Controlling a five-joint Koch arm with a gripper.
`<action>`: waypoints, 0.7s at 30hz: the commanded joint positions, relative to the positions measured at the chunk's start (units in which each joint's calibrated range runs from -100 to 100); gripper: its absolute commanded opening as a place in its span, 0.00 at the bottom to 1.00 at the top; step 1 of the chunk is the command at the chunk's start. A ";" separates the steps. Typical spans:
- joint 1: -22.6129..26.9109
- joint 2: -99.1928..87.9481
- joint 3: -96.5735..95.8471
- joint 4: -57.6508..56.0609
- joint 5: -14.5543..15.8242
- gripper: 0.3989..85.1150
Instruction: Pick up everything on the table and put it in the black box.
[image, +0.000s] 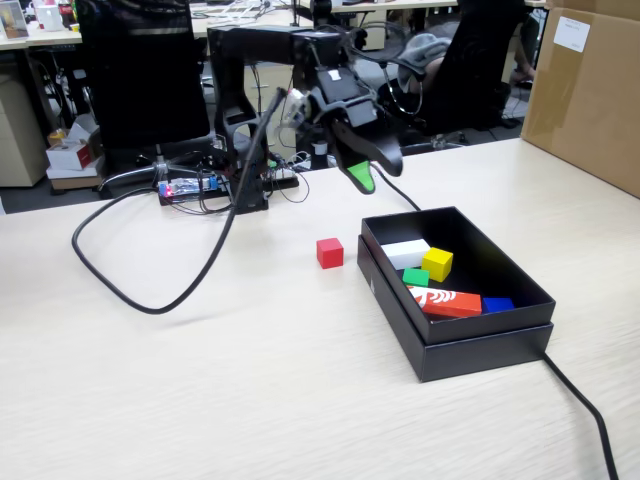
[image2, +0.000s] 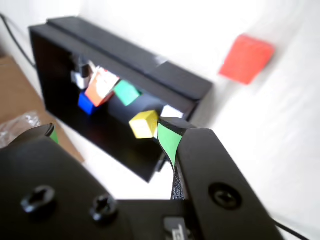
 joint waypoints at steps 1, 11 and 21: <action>-0.98 -11.31 -3.59 -0.51 -0.44 0.49; -2.59 -23.36 -23.53 -0.42 0.59 0.52; -2.59 -11.89 -26.07 2.34 1.86 0.51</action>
